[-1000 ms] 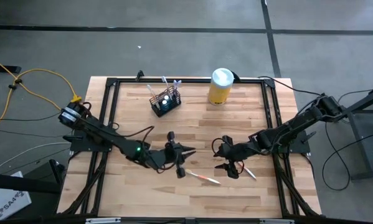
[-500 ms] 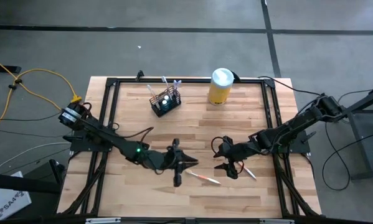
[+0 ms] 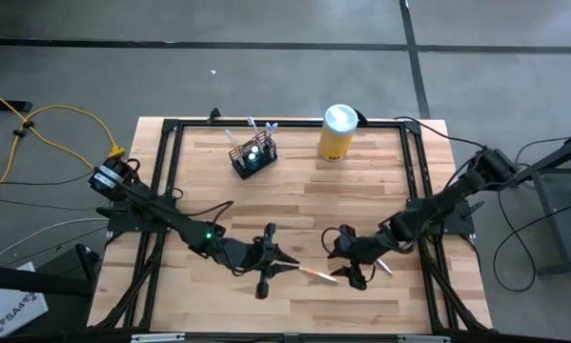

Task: Pick & Place toothbrushing station
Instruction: Put the left orange toothbrush into the left section of the wire organizer

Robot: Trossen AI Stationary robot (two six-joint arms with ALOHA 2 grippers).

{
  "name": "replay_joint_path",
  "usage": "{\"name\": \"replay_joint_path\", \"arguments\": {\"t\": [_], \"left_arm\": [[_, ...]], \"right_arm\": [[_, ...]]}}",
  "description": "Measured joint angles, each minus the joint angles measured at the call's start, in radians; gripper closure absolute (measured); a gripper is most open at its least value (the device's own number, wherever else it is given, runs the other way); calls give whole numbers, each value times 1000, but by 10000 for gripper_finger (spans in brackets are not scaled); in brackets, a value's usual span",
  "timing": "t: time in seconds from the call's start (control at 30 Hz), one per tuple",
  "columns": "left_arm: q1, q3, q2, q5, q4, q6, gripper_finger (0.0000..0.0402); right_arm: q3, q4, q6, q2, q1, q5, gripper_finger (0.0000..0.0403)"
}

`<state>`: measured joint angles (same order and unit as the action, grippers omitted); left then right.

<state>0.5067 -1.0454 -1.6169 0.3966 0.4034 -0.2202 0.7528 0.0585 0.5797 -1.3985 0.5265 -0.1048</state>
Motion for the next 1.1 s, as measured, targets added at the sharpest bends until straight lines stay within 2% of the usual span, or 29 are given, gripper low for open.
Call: {"name": "replay_joint_path", "arguments": {"t": [0.27,0.5,0.73,1.1], "left_arm": [[25,0,0,-94,-63,29,358],[56,0,0,-91,-114,64,358],[91,1,0,-91,-146,65,358],[140,1,0,-88,-160,63,358]], "right_arm": [[0,-83,0,-131,25,-36,165],[11,-88,-37,-209,42,-169,165],[133,-32,-138,-288,84,-301,165],[220,53,-72,-439,89,-413,165]]}}
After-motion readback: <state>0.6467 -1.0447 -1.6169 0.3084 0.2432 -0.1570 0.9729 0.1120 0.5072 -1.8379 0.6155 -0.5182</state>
